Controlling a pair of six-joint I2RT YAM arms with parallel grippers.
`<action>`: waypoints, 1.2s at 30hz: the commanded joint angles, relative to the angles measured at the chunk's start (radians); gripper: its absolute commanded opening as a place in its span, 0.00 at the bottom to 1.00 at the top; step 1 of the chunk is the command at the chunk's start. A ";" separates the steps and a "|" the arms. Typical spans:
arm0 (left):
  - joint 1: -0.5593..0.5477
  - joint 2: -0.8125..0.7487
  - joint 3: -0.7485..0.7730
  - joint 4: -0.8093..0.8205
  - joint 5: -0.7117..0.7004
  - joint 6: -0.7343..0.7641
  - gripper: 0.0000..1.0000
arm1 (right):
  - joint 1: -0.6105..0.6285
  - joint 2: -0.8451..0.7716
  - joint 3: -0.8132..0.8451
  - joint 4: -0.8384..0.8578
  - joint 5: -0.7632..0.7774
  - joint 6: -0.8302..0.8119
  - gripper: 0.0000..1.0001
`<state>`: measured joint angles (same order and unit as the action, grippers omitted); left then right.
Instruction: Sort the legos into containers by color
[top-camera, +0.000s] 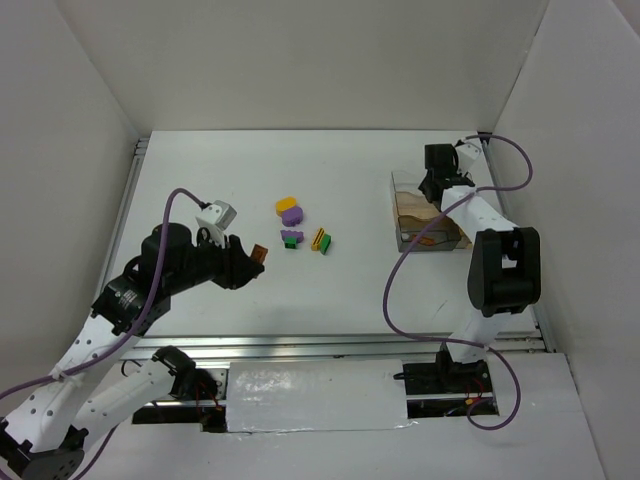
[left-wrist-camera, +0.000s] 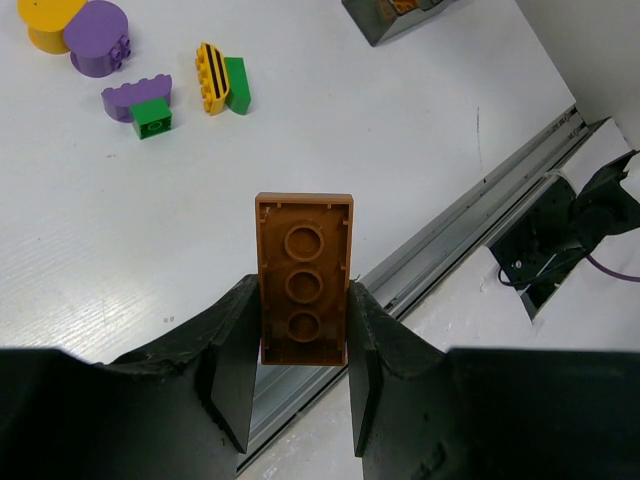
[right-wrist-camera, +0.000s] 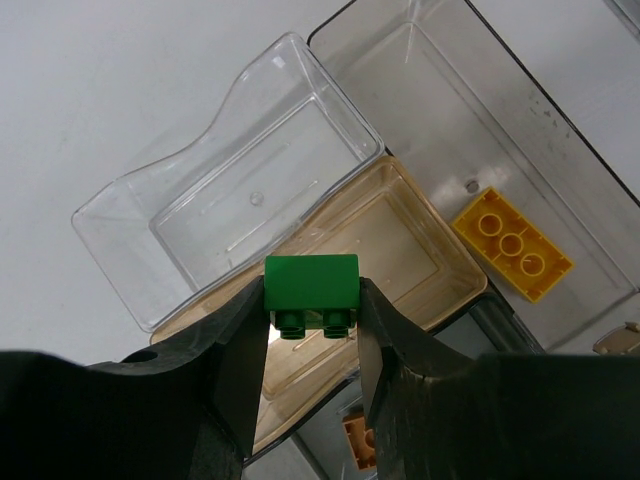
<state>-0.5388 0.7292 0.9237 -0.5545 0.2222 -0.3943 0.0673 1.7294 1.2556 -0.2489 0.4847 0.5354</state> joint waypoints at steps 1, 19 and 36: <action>0.005 -0.007 0.009 0.031 0.019 0.018 0.00 | -0.006 -0.001 -0.002 0.008 0.015 0.028 0.11; 0.019 0.068 0.027 0.134 0.196 -0.064 0.00 | 0.047 -0.239 -0.128 0.080 -0.393 -0.064 0.72; 0.003 0.084 -0.060 0.699 0.750 -0.316 0.00 | 0.569 -0.800 -0.515 0.763 -1.328 0.259 0.81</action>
<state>-0.5285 0.8474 0.8608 0.0360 0.9043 -0.6804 0.5659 0.8970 0.7589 0.3836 -0.7994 0.7189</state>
